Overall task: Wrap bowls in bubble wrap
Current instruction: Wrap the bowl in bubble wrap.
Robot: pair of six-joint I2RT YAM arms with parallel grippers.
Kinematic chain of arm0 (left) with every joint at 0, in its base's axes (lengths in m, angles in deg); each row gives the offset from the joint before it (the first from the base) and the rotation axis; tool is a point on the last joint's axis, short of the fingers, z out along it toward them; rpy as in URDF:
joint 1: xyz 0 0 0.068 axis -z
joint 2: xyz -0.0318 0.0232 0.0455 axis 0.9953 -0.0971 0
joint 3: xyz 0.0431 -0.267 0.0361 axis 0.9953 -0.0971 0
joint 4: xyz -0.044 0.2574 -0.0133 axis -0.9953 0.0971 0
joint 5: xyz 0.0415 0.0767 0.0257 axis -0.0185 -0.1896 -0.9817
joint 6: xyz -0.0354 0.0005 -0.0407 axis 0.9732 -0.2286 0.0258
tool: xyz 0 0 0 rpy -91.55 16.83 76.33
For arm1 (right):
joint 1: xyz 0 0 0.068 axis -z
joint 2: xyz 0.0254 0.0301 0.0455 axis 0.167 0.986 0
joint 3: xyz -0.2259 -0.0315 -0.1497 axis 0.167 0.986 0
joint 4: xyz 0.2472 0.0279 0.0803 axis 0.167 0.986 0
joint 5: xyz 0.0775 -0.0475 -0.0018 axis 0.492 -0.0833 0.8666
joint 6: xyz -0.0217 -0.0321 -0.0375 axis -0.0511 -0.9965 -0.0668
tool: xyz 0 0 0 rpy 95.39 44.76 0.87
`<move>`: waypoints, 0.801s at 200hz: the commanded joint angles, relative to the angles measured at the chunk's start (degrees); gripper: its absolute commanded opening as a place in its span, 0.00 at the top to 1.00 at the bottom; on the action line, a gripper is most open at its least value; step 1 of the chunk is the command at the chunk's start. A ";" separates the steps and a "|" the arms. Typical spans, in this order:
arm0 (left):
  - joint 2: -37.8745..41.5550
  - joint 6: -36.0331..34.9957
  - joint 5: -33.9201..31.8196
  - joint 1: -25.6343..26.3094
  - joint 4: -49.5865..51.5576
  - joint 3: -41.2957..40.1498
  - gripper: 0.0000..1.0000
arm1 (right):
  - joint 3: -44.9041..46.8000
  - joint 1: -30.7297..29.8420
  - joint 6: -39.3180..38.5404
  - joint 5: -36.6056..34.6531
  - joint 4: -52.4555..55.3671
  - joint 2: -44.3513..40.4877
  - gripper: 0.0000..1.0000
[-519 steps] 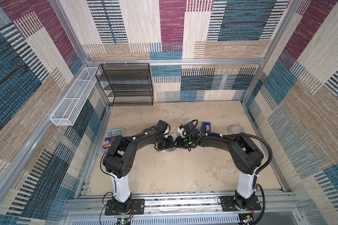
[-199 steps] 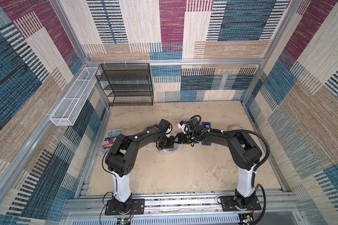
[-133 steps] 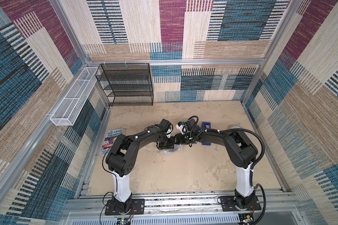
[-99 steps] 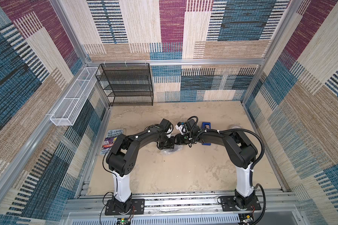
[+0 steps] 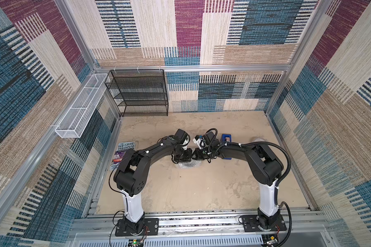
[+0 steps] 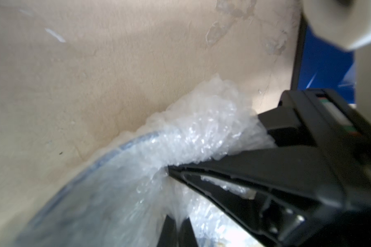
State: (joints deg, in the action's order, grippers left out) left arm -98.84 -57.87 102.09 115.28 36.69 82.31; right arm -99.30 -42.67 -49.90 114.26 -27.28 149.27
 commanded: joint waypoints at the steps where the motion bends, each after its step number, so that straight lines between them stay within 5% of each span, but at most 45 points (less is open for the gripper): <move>1: 2.41 -0.71 0.68 -0.09 -2.83 -1.12 0.93 | -0.40 -0.24 1.88 -0.02 -0.24 -1.02 1.00; 58: 7.41 -0.20 -0.64 -0.42 -5.21 -3.53 0.59 | -1.30 -0.34 2.16 -2.42 1.86 -0.98 1.00; 96: 13.18 1.66 -7.22 -1.50 -6.53 -7.63 0.33 | -1.58 -0.34 2.57 -3.04 2.02 -0.89 1.00; 116: 19.15 5.33 -9.91 -4.66 -7.44 -13.01 0.29 | -1.71 -0.34 2.68 -3.34 2.14 -0.92 1.00; 160: 34.41 17.39 -3.41 -10.47 -16.16 -30.71 0.21 | -2.42 -0.34 3.28 -3.78 2.33 -0.69 1.00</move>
State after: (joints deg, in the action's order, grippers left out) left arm -68.46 -47.86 95.71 105.27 24.62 55.92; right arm -101.14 -43.02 -47.82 110.21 -23.28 148.66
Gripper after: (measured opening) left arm 0.776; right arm 0.113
